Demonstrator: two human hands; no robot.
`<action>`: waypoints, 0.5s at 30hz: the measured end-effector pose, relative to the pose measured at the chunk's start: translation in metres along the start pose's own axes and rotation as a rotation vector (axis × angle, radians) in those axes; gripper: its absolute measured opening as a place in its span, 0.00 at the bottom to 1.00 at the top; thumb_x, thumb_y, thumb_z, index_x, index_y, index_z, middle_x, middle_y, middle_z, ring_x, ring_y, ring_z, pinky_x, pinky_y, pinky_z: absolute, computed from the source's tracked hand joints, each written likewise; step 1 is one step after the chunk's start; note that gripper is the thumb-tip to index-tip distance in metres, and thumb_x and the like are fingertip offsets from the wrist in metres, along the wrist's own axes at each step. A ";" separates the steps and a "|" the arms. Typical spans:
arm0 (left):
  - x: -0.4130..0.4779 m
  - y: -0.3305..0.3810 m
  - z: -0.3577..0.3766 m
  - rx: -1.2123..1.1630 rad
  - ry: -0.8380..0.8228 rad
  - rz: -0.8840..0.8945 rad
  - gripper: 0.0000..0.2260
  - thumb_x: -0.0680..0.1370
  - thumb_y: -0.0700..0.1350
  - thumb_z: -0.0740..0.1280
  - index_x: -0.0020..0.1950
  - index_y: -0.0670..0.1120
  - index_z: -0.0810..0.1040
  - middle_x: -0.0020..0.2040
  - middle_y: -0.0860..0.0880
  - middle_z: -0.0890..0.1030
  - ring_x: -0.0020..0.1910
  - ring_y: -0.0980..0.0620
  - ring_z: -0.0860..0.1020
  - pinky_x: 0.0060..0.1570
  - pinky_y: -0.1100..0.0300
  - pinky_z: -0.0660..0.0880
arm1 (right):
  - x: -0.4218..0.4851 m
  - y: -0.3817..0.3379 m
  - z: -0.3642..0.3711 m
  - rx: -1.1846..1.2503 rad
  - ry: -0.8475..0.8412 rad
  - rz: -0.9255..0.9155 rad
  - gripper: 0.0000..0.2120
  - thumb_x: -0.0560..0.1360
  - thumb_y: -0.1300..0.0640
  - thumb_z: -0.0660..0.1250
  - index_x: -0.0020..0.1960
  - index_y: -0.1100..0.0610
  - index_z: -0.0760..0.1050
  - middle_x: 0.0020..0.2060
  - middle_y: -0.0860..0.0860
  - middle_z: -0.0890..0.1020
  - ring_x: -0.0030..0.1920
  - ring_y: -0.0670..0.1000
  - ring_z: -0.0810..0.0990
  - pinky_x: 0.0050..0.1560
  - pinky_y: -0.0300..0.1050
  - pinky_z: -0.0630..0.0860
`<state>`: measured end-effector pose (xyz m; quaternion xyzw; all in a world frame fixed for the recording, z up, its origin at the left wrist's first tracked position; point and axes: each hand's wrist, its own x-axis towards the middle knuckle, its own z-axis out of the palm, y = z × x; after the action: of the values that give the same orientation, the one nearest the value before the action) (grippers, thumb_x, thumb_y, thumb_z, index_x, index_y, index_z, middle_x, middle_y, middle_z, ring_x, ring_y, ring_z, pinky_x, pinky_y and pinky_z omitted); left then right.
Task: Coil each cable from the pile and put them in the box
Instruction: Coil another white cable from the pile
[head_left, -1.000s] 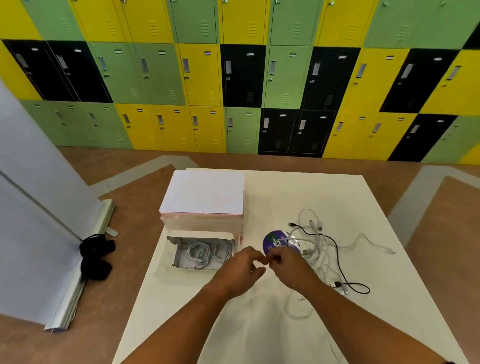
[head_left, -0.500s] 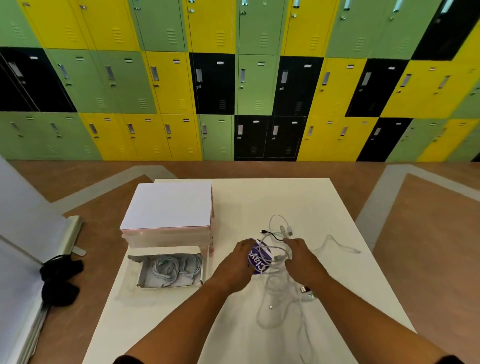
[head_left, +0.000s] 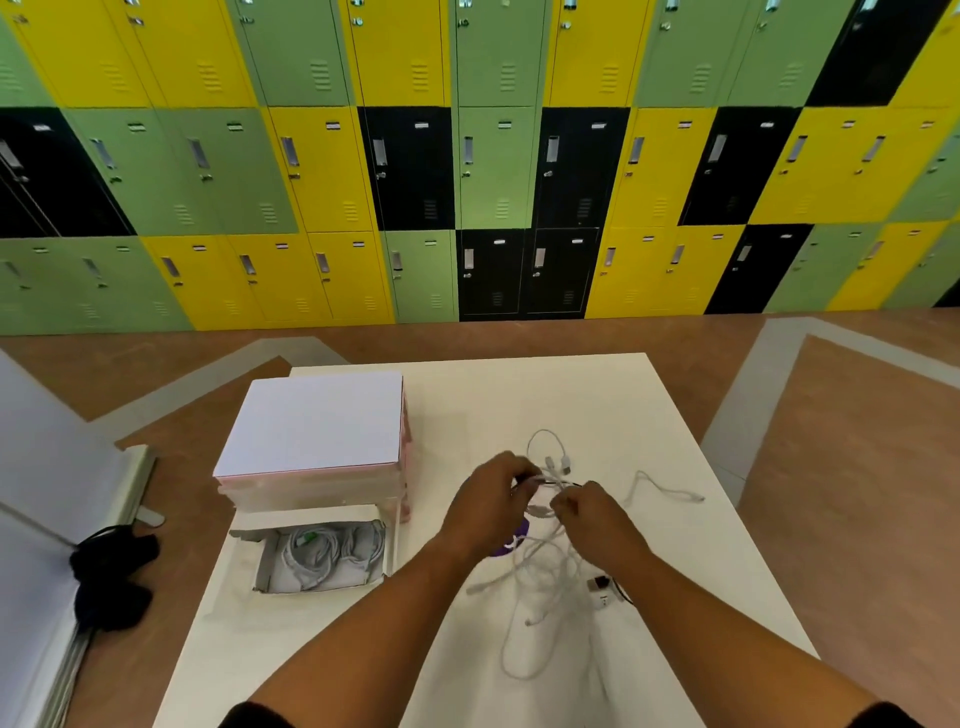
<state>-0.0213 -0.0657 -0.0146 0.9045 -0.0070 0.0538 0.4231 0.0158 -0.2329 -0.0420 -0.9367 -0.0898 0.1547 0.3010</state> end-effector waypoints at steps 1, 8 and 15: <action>0.004 0.005 -0.006 -0.047 0.052 0.018 0.05 0.82 0.47 0.66 0.52 0.50 0.82 0.48 0.55 0.81 0.44 0.60 0.77 0.46 0.66 0.73 | 0.001 -0.003 -0.005 0.019 0.000 0.001 0.09 0.82 0.55 0.61 0.47 0.55 0.78 0.45 0.52 0.79 0.44 0.52 0.79 0.38 0.39 0.71; 0.025 0.008 -0.028 -0.113 0.156 -0.073 0.09 0.82 0.50 0.65 0.54 0.48 0.83 0.48 0.54 0.82 0.45 0.58 0.78 0.42 0.67 0.70 | 0.004 -0.049 -0.054 0.515 0.210 -0.065 0.15 0.82 0.55 0.62 0.40 0.57 0.80 0.29 0.52 0.82 0.28 0.47 0.79 0.34 0.45 0.74; 0.015 0.006 -0.028 -0.246 0.019 -0.096 0.09 0.84 0.49 0.61 0.49 0.50 0.78 0.49 0.52 0.84 0.45 0.54 0.82 0.46 0.61 0.78 | -0.006 -0.125 -0.103 0.788 0.193 -0.196 0.15 0.83 0.55 0.60 0.42 0.60 0.79 0.25 0.50 0.68 0.25 0.47 0.64 0.25 0.38 0.61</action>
<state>-0.0092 -0.0473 0.0097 0.8445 0.0339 0.0407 0.5330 0.0366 -0.1893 0.1125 -0.7472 -0.0838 0.0593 0.6566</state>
